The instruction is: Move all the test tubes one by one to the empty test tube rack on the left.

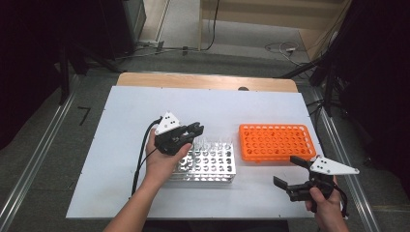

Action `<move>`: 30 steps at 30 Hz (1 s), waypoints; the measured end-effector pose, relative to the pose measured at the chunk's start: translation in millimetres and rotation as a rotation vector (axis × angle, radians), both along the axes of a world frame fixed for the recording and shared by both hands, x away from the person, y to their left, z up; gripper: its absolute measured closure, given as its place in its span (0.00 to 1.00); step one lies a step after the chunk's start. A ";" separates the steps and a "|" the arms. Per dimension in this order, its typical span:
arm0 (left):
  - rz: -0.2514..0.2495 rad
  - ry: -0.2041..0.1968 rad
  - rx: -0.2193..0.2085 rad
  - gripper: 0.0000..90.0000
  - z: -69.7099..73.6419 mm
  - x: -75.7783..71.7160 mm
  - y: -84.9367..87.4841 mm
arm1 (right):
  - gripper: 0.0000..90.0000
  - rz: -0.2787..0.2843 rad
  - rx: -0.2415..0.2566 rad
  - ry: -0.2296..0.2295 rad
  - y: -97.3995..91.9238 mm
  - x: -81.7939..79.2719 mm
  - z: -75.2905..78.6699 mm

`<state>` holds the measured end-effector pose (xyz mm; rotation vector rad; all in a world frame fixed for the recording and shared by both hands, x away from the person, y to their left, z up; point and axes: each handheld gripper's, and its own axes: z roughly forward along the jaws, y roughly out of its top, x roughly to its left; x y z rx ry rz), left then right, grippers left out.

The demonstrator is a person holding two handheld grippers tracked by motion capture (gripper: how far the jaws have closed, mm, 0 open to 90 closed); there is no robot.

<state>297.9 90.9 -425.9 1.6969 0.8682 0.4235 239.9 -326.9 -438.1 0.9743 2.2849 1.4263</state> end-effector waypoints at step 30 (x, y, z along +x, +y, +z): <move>-0.041 0.118 0.160 0.80 -9.9 -2.5 -9.1 | 0.00 0.013 -0.009 0.004 3.7 0.8 -0.6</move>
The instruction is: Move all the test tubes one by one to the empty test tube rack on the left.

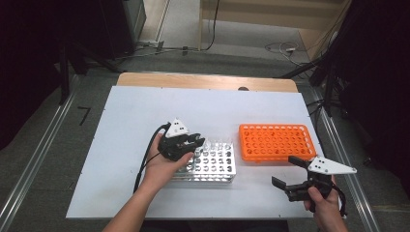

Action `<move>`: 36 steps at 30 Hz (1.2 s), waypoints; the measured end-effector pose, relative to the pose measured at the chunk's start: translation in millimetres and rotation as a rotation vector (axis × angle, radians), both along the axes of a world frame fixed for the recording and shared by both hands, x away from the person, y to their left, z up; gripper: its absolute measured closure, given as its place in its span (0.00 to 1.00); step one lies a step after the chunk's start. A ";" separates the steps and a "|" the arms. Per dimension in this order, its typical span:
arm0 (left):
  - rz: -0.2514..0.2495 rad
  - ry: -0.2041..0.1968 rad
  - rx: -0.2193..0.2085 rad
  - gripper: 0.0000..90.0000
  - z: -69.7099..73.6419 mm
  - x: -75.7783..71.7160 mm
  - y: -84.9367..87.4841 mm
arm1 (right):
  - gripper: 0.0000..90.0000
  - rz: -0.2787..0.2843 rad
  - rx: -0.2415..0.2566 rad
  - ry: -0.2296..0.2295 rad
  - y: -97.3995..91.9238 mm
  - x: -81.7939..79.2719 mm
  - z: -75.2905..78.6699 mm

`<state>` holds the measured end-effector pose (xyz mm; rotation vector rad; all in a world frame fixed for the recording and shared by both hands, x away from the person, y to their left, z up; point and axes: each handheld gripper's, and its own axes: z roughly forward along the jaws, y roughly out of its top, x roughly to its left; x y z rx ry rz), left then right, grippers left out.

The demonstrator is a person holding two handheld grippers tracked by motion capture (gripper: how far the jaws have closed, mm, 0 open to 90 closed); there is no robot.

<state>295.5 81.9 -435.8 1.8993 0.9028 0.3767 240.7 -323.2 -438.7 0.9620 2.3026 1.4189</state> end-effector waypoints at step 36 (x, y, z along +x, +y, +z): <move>-0.030 -0.070 -0.167 0.00 19.8 -31.9 30.9 | 0.00 0.005 -0.006 -0.003 2.2 1.2 -2.1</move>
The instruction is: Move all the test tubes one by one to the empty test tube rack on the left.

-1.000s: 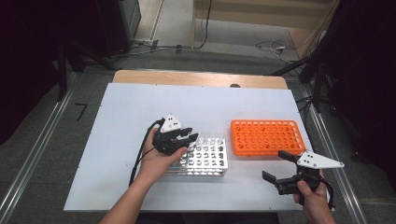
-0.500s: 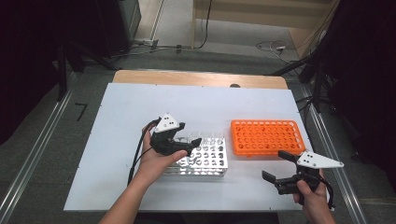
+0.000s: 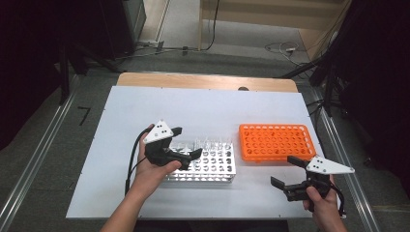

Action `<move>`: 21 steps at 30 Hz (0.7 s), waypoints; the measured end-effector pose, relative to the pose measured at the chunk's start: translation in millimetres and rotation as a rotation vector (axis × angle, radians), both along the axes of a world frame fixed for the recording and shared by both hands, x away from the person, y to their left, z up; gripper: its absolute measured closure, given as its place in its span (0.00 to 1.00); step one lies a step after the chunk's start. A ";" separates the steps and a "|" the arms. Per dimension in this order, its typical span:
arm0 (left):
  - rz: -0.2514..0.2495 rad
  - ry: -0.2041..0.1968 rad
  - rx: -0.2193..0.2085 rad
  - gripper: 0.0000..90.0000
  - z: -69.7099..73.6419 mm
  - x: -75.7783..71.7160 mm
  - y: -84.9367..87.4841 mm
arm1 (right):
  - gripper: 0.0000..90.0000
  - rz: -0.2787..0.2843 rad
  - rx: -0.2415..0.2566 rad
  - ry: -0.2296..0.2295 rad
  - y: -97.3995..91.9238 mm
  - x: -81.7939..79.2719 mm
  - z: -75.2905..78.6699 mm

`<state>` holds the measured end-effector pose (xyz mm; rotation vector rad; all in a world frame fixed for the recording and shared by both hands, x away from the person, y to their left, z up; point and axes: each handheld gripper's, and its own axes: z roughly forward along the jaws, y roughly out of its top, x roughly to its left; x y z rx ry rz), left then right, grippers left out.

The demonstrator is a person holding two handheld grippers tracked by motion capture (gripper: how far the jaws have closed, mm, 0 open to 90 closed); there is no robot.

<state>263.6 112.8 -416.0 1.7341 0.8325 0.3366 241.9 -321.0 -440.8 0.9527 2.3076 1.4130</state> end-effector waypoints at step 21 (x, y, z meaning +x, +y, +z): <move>0.103 -0.054 -0.044 0.00 -12.6 -45.0 60.7 | 0.00 -0.006 0.008 -0.015 -3.0 1.3 -2.4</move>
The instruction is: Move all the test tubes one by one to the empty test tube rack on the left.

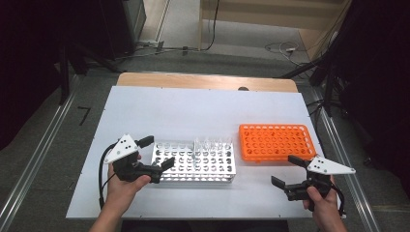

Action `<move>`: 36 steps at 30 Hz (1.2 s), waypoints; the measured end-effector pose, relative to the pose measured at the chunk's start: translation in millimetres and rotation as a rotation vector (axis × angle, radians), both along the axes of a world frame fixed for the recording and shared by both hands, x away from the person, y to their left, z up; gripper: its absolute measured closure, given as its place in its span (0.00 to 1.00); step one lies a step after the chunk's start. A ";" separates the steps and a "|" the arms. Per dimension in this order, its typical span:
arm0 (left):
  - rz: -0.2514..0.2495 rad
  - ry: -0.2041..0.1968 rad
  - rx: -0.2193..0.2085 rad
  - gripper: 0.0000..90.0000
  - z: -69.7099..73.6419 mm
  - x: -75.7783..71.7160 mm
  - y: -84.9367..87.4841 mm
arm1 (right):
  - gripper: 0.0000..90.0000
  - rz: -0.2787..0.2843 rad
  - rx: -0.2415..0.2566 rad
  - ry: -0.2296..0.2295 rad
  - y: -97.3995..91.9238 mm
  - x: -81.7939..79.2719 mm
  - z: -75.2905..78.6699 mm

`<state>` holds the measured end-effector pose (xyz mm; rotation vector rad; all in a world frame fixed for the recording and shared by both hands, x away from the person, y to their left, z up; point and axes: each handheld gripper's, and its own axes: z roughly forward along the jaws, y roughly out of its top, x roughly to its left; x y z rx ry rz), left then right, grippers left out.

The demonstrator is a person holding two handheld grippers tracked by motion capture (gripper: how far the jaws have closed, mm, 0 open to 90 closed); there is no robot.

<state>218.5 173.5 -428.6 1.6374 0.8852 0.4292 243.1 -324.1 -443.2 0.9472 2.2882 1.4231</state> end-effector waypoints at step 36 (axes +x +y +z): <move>0.070 -0.046 -0.026 0.00 -36.4 -35.7 71.2 | 0.00 -0.059 0.047 -0.031 -17.7 5.6 -15.0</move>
